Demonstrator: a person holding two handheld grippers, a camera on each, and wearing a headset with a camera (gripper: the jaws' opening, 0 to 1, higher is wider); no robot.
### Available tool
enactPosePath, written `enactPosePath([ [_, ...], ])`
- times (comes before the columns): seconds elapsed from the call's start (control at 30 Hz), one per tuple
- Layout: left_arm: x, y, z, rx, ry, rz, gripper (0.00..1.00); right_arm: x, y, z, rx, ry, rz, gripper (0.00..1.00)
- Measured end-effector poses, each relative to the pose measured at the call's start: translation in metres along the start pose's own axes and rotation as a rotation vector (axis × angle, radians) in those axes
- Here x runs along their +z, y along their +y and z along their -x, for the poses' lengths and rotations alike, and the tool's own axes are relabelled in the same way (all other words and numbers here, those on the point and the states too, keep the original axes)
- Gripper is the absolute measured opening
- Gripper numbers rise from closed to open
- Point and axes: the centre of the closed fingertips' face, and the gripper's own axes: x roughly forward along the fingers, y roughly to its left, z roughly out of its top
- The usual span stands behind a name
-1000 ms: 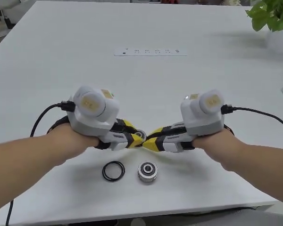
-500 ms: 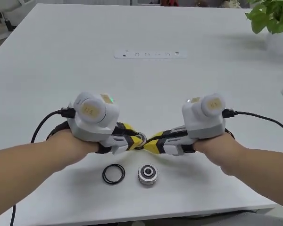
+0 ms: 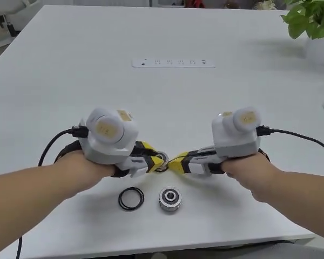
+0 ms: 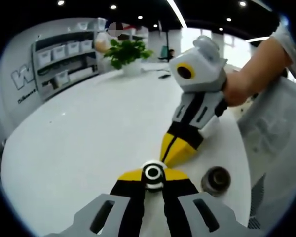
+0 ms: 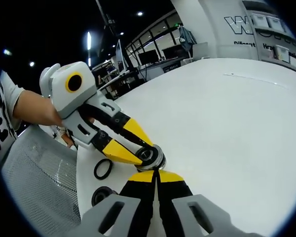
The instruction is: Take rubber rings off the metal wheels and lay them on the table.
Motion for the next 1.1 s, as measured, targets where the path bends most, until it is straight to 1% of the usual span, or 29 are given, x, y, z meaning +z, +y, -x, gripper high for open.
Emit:
enactPosePath([
  [0.13,0.0,0.0,0.001,0.0,0.002,-0.007,0.13,0.003,-0.001,0.003,-0.008,-0.018,-0.033,0.0],
  [0.2,-0.001,0.0,0.002,-0.001,0.002,-0.006,0.13,0.006,-0.003,0.006,-0.009,-0.042,-0.055,0.0],
  [0.23,-0.001,0.0,0.002,0.0,0.002,-0.006,0.13,0.008,-0.003,0.008,-0.011,-0.052,-0.078,0.0],
  [0.43,-0.001,0.001,0.003,0.006,0.007,-0.009,0.13,0.014,0.0,0.009,-0.003,-0.082,-0.101,0.0],
  [0.6,-0.002,0.003,0.002,0.01,0.01,-0.009,0.13,0.015,0.0,0.008,0.001,-0.088,-0.109,0.0],
  [0.67,-0.002,0.003,0.002,0.011,0.012,-0.01,0.13,0.016,0.002,0.008,0.006,-0.091,-0.114,0.0],
  [1.1,-0.002,0.004,0.002,0.016,0.017,-0.008,0.12,0.018,0.006,0.007,0.015,-0.082,-0.101,0.0],
])
